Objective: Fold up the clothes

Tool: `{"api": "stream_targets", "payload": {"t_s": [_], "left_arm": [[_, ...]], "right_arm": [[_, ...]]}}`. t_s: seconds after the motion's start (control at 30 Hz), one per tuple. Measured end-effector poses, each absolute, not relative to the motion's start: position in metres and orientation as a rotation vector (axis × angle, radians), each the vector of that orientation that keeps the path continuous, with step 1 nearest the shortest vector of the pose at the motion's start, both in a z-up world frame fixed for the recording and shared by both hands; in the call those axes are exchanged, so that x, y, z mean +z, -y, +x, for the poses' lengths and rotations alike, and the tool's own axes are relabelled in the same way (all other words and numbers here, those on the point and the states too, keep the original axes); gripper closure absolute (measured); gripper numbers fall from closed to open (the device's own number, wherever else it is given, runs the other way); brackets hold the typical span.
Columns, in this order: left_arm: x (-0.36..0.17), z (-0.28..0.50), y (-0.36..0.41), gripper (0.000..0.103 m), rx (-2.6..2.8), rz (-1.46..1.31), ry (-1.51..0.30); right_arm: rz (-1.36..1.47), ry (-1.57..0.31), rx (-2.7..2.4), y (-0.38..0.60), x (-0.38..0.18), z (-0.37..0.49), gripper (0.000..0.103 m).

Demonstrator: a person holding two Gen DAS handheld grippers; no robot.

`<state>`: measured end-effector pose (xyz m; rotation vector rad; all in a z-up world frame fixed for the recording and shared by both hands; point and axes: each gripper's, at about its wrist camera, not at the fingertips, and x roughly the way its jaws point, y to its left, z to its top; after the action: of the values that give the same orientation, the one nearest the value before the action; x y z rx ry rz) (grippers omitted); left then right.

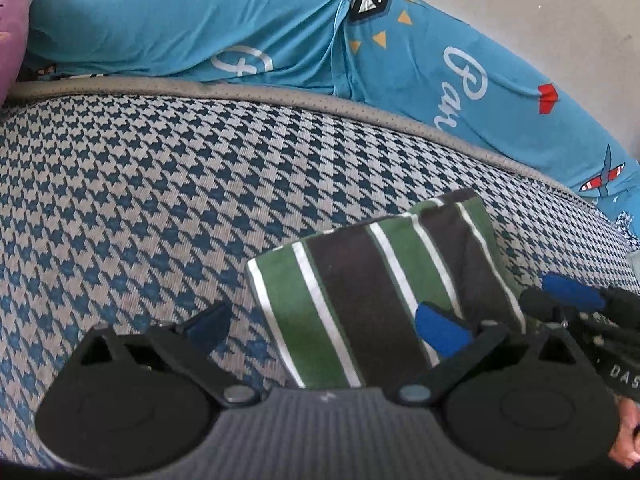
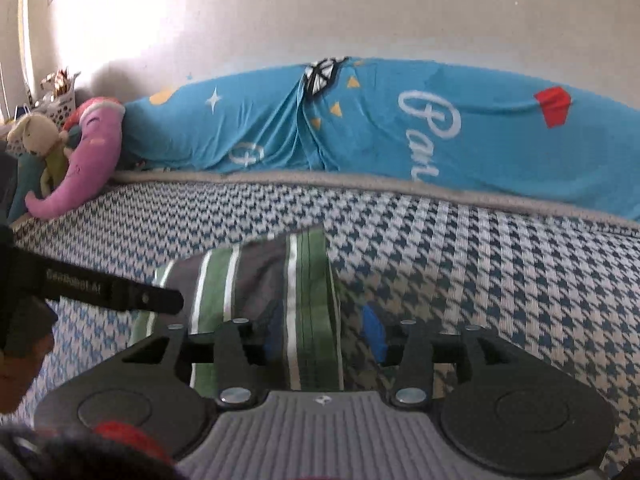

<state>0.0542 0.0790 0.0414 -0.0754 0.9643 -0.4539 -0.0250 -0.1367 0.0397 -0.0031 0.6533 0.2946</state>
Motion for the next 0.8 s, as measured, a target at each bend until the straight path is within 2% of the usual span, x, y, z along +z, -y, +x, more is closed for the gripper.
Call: {"api": "stream_targets", "payload": {"t_s": [0.37,0.6,0.8], "left_arm": [[0.023,0.065,-0.089,0.000,-0.431,-0.143,-1.014],[0.013,0.065,-0.079,0.000,-0.417,-0.104,-0.988],[0.016,0.060,-0.076,0.000,-0.436,-0.135,-1.014]], "right_arm": [[0.000,-0.776,0.248,0.139,0.017,-0.019,0.053],[0.019,-0.790,0.208,0.145,0.009,-0.017,0.039],[0.073,-0.801,0.218,0.153,0.007,-0.014,0.038]]}}
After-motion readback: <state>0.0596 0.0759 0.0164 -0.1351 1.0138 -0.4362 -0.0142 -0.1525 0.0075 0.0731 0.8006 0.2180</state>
